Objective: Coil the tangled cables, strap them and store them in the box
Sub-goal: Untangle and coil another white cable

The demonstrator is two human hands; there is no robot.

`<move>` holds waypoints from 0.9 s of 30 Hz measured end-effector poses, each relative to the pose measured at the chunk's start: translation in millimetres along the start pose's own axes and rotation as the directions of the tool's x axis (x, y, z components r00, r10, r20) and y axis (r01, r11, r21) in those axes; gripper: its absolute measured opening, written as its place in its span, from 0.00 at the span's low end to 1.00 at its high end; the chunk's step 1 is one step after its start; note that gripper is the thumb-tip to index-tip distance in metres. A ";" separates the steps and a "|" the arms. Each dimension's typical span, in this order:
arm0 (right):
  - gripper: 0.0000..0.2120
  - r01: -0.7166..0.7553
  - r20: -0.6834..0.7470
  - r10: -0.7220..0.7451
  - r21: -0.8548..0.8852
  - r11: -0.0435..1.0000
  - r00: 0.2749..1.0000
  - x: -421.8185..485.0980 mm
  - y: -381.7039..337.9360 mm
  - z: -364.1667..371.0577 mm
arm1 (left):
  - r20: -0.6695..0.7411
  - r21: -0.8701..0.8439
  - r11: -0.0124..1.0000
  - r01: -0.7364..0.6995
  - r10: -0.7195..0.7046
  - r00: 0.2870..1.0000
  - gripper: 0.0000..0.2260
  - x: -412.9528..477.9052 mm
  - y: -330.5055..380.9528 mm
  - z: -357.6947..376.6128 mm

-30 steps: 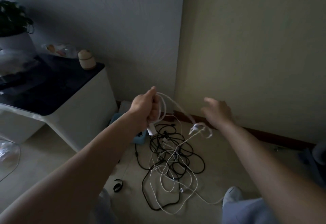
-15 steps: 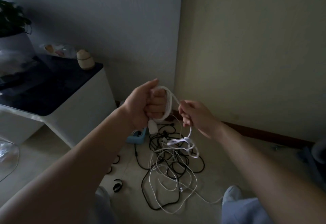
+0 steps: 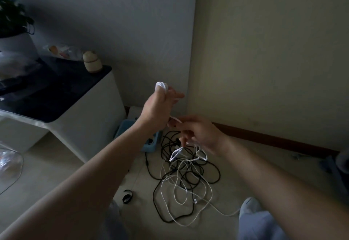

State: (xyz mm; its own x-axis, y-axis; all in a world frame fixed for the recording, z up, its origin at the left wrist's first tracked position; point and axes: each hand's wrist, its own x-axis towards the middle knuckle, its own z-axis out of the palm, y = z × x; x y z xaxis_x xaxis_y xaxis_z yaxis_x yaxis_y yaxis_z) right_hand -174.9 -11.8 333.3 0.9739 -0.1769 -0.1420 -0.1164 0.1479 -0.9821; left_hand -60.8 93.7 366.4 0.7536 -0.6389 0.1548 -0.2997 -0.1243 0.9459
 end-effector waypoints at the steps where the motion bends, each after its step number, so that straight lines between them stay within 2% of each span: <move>1: 0.08 0.007 -0.008 -0.007 0.027 1.000 1.000 -0.5 -2.3 -2.4 | 0.034 0.151 0.988 -0.030 0.025 0.999 0.08 -1.8 -3.4 0.1; 3: 0.07 0.022 -0.013 -0.022 0.049 0.999 1.000 -3.4 -6.8 -7.9 | 0.134 0.412 0.904 -0.110 0.060 0.989 0.10 -5.3 -7.0 1.6; 4: 0.05 0.028 -0.007 -0.028 0.051 0.998 1.000 -5.2 -8.8 -10.1 | 0.184 0.480 0.865 -0.149 0.067 0.981 0.11 -7.1 -6.1 3.4; 6: 0.05 0.018 0.025 -0.019 0.031 0.999 1.000 -9.6 -11.6 -14.7 | 0.264 0.450 0.878 -0.166 0.047 0.963 0.14 -11.6 -1.1 7.1; 8: 0.07 -0.029 0.086 0.028 0.002 1.000 0.996 -13.8 -13.5 -17.1 | 0.310 0.391 0.914 -0.111 -0.017 0.950 0.18 -13.8 3.4 7.1; 11: 0.11 -0.083 0.132 0.080 0.019 0.996 0.988 -16.8 -13.4 -15.9 | 0.404 0.443 0.893 -0.082 -0.118 0.907 0.27 -13.5 5.5 2.5; 15: 0.14 -0.125 0.187 0.127 -0.021 0.992 0.974 -18.5 -14.7 -10.0 | 0.490 0.310 0.950 0.033 -0.189 0.851 0.20 -12.1 3.7 0.5; 17: 0.11 -0.156 0.168 0.166 -0.068 0.985 0.972 -20.3 -14.3 -9.1 | 0.505 0.306 0.952 0.033 -0.191 0.842 0.18 -11.0 2.8 -2.3; 20: 0.06 -0.151 0.052 0.162 -0.171 0.974 0.985 -20.9 -15.1 -19.3 | 0.507 0.274 0.961 0.040 -0.180 0.843 0.15 -7.6 3.9 -10.0; 21: 0.03 -0.153 0.061 0.167 -0.187 0.970 0.984 -21.9 -18.7 -25.4 | 0.517 0.255 0.965 0.054 -0.183 0.837 0.15 -6.3 4.7 -13.0; 22: 0.03 -0.155 0.089 0.172 -0.173 0.973 0.981 -23.1 -22.5 -32.0 | 0.527 0.262 0.964 0.043 -0.181 0.830 0.16 -5.7 5.2 -15.8; 25: 0.13 -0.148 0.170 0.155 -0.052 0.988 0.973 -25.5 -28.6 -48.7 | 0.508 0.412 0.910 -0.056 -0.178 0.843 0.17 -6.2 5.7 -18.9; 27: 0.13 -0.090 0.163 0.093 -0.023 0.996 0.982 -26.5 -26.6 -53.9 | 0.470 0.414 0.910 -0.040 -0.176 0.865 0.14 -6.3 6.5 -18.6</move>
State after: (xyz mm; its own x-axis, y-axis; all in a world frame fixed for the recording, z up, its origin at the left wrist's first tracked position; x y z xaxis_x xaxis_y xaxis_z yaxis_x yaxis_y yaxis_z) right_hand -208.1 -63.5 356.6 0.9776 -0.0013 -0.2106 -0.2083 0.1408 -0.9679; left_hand -56.6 111.1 376.8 0.4297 -0.8876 -0.1661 -0.5447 -0.4015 0.7363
